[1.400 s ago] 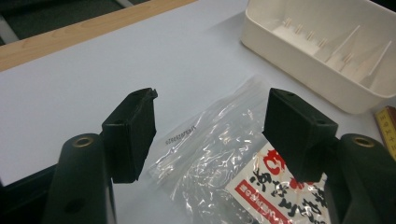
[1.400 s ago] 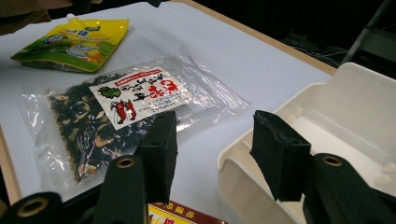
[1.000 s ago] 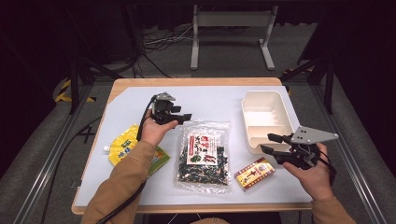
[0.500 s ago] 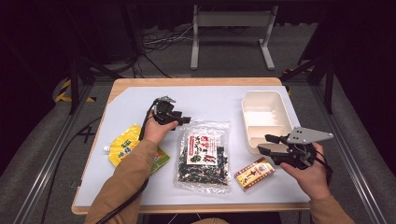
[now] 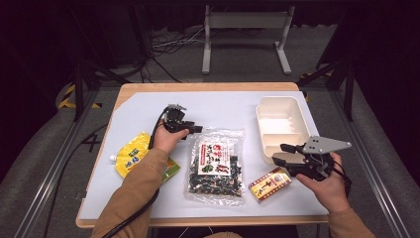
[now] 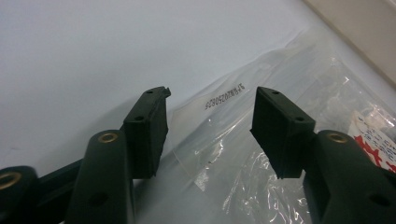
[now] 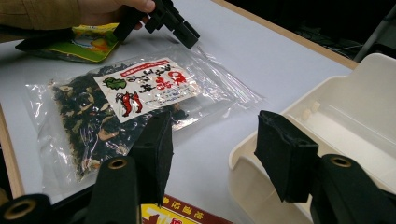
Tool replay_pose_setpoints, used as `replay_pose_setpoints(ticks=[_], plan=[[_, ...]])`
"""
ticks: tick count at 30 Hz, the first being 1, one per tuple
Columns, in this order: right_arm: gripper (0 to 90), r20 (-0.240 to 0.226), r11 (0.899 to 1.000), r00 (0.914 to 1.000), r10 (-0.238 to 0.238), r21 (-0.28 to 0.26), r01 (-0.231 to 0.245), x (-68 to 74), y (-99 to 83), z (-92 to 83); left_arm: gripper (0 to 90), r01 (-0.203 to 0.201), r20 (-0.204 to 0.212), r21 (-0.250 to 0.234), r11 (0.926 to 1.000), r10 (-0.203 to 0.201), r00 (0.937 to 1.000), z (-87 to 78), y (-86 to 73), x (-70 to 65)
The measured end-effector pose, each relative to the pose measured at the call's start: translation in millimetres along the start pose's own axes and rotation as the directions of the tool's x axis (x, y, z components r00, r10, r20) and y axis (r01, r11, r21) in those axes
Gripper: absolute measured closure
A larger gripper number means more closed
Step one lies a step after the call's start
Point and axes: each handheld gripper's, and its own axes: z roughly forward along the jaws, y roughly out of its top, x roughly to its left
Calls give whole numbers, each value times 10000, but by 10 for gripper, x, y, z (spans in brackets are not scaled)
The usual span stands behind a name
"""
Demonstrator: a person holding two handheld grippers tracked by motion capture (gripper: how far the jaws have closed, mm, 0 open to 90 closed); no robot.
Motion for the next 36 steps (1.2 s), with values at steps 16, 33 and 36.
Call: replay_pose_setpoints(ticks=[16,33,36], plan=[[432,106,9999,9999,-11,147,10,10,-7,37,791,-418,-744,666,9969,468,9961,-26,-15,-25],[421,169,9999,9999,10,146,-13,2,-6,39,900,-648,-974,556,9963,700,9928,-158,22,-48],[421,162,9999,9999,30,154,-33,-1,-6,41,900,-755,-949,439,9962,794,9923,-218,52,-71]])
